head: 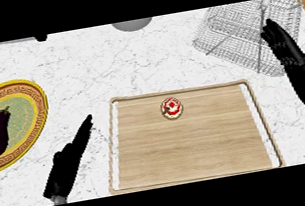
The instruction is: Pick the cupcake from the tray and place it in the tiered basket
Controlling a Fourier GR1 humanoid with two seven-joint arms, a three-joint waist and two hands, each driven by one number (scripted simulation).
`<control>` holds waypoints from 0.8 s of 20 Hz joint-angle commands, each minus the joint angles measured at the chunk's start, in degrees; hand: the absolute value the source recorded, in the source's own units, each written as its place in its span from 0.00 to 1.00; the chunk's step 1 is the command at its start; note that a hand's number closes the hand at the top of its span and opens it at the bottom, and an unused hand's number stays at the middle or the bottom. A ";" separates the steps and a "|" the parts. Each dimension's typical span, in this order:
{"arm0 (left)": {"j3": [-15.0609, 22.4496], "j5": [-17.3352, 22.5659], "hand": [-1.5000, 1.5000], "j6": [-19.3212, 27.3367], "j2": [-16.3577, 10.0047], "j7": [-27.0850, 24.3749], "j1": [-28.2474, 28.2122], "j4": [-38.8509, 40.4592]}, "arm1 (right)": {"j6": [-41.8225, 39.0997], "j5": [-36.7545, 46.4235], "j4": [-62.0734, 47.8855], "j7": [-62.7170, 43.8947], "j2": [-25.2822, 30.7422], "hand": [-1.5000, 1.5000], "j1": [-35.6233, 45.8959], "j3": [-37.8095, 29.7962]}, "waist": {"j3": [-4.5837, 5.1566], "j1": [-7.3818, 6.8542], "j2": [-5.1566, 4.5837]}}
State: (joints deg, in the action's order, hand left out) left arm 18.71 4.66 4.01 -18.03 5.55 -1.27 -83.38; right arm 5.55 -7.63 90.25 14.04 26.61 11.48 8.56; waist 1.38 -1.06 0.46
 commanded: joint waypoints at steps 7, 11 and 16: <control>-7.55 0.08 0.50 10.20 3.76 -2.94 -2.28 1.29 | 12.37 11.42 -7.79 -16.63 4.73 1.00 10.20 -5.06 | -0.58 1.00 -0.52; -8.15 -0.25 0.50 11.48 3.96 -2.27 -3.04 1.07 | 25.21 1.36 -8.03 -15.91 -14.79 0.00 10.58 -9.55 | -1.42 0.04 -0.57; -10.19 -0.30 0.50 9.17 4.69 -5.74 -2.34 5.67 | 21.19 3.70 1.93 -19.60 -14.77 0.00 9.21 -4.11 | -1.35 1.13 -0.38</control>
State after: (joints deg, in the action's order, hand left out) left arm 10.69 4.01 14.92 -12.08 -0.24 -2.96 -81.11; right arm 25.94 -5.21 86.78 -0.93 13.17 21.49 2.40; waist -0.20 -0.28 0.21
